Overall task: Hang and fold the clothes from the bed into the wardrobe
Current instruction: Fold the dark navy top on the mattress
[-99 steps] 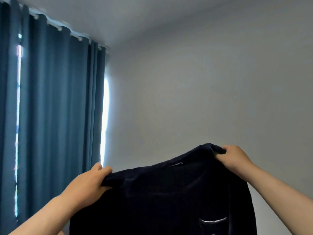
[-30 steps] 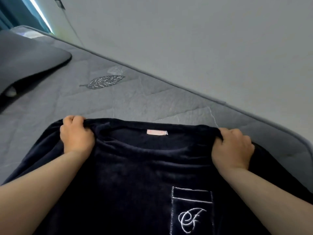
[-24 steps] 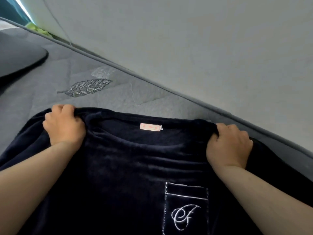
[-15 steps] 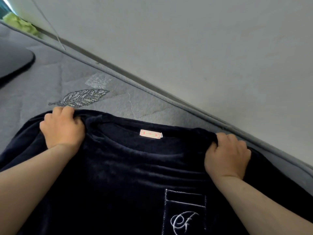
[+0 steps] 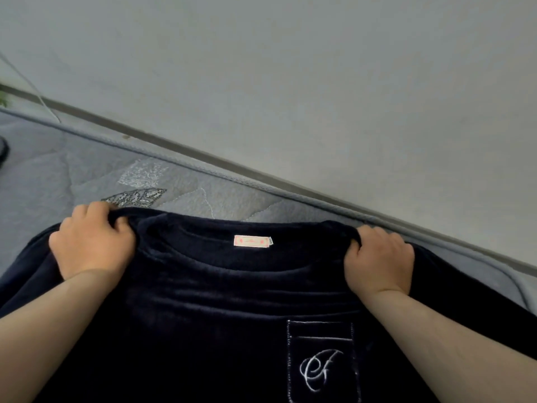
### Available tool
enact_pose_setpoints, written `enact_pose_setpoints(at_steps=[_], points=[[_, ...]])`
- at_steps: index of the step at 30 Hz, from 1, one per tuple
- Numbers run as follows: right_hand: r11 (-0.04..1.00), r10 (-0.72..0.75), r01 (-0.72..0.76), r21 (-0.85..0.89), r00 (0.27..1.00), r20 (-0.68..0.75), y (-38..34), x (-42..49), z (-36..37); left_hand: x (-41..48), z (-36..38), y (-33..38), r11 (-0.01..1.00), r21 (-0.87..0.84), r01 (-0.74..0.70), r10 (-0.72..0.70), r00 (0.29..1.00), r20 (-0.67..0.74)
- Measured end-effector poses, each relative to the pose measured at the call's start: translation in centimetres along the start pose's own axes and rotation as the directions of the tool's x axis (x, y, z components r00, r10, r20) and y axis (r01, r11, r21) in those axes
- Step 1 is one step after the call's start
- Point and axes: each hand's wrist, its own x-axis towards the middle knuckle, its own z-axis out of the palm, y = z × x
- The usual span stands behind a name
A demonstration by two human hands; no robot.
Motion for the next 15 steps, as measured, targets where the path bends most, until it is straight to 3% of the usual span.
enact_pose_setpoints(at_steps=[5,10,12,14,15], points=[[0.999,-0.029,0.021,0.048,0.985,0.171,0.3,-0.7,-1.6,-0.6,-0.7,0.3,0.994,-0.093,0.056,-0.056,0.998,0.002],[0.946,-0.195,0.055,0.320,0.883,0.426,3.3,-3.3,-4.5,-4.0,-3.3,1.1,0.942,-0.310,0.129,-0.099,0.989,0.108],[0.890,-0.262,0.032,0.455,0.853,0.452,4.4,-4.7,-6.3,-7.4,-4.9,3.2,0.934,-0.356,0.029,-0.009,0.998,0.058],[0.819,-0.290,0.027,0.573,0.881,0.373,6.0,-6.4,-7.8,-12.3,-6.6,7.1,0.876,-0.444,-0.188,0.227,0.973,0.036],[0.796,-0.277,0.039,0.603,0.911,0.306,7.3,-7.5,-8.4,-15.2,-7.3,9.6,0.810,-0.503,-0.301,0.378,0.924,0.054]])
